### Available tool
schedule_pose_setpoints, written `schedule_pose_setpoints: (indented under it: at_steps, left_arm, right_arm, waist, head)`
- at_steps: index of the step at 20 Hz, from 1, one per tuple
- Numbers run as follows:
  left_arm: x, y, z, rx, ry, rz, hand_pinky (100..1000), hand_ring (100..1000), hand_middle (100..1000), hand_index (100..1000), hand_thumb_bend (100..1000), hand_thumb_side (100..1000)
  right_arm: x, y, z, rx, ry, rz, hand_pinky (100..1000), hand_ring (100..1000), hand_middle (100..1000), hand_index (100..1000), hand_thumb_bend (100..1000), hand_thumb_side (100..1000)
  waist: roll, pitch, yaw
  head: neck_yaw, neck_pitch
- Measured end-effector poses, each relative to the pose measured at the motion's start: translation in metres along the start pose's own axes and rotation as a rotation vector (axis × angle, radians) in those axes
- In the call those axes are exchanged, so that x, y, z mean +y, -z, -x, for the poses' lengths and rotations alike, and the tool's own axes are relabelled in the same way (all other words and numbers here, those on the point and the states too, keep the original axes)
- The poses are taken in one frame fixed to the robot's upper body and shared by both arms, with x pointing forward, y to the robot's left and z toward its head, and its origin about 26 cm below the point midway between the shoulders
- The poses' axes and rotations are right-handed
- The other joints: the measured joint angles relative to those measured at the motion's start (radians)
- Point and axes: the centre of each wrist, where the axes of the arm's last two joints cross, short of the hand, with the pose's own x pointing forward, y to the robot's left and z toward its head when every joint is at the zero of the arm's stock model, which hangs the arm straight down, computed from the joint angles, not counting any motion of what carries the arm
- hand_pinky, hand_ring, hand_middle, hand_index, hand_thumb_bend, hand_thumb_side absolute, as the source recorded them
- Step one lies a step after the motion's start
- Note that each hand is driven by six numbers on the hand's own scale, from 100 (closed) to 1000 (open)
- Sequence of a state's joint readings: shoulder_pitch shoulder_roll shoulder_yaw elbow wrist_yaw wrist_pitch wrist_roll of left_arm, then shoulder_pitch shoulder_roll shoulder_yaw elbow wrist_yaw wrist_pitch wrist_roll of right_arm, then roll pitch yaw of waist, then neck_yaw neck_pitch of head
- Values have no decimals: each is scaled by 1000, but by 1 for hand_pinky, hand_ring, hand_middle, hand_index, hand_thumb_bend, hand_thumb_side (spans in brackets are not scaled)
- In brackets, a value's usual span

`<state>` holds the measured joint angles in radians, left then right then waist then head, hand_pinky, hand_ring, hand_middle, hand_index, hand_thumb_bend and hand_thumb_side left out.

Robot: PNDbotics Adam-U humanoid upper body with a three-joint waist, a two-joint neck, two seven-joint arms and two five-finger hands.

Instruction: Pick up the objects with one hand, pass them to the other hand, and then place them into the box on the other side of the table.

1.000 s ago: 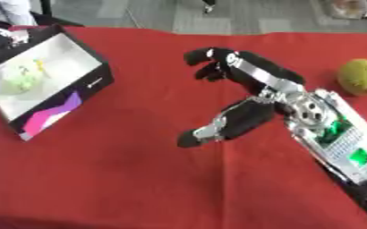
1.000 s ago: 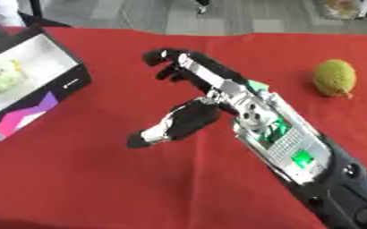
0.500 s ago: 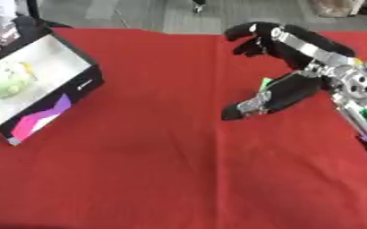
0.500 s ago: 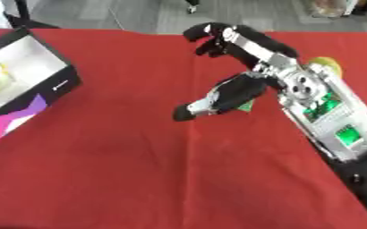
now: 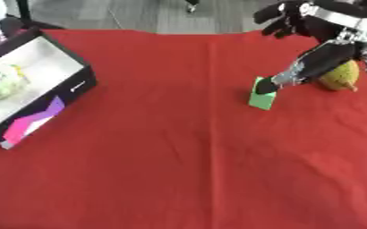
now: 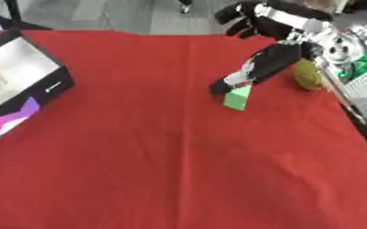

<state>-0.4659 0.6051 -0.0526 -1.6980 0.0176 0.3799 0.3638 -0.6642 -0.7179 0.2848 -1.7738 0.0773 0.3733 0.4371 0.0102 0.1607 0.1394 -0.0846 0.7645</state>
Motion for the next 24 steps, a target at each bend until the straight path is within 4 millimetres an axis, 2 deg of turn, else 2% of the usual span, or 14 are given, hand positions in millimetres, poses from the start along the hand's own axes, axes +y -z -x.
schedule_pose_setpoints:
  at_steps: [6, 12, 13, 14, 15, 16, 17, 24]
  left_arm:
    - [0, -1, -2, -10, -4, 5, 696, 632, 719, 778, 878, 457]
    - [-2, -1, -3, -24, -11, 26, 703, 636, 723, 782, 863, 519]
    - [-2, 0, -4, -28, -12, 28, 703, 636, 723, 781, 863, 521]
    - [-2, 0, -5, -31, -13, 29, 701, 634, 721, 780, 862, 514]
    - [-2, 0, -5, -32, -14, 29, 701, 634, 720, 778, 862, 507]
    - [-2, 0, -5, -33, -14, 29, 702, 634, 718, 776, 864, 507]
    - [-2, 0, -5, -32, -14, 29, 702, 634, 718, 776, 866, 506]
    - [-3, 0, -5, -21, -14, 32, 702, 633, 713, 771, 873, 503]
  right_arm:
    - [-14, 17, 27, 98, -54, -34, 904, 877, 893, 900, 848, 244]
    - [-12, 41, 52, 179, -101, -115, 909, 885, 893, 899, 832, 231]
    - [-11, 44, 56, 190, -106, -129, 910, 886, 893, 899, 799, 200]
    - [-11, 47, 61, 203, -113, -145, 910, 887, 893, 899, 708, 118]
    - [-10, 49, 65, 216, -119, -160, 910, 886, 893, 899, 689, 107]
    - [-9, 51, 69, 229, -124, -173, 910, 887, 893, 899, 665, 197]
    - [-8, 52, 73, 240, -127, -183, 910, 888, 893, 899, 659, 227]
    - [-5, 56, 94, 321, -174, -203, 910, 884, 880, 893, 660, 232]
  waist:
    - [0, 1, 6]
    - [0, 11, 19]
    - [0, 15, 21]
    - [0, 16, 23]
    - [0, 17, 25]
    - [0, 18, 26]
    - [0, 21, 27]
    - [0, 27, 32]
  head:
    - [-20, 0]
    - [-42, 0]
    - [-44, 0]
    - [-47, 0]
    - [-50, 0]
    - [-51, 0]
    - [-52, 0]
    - [-58, 0]
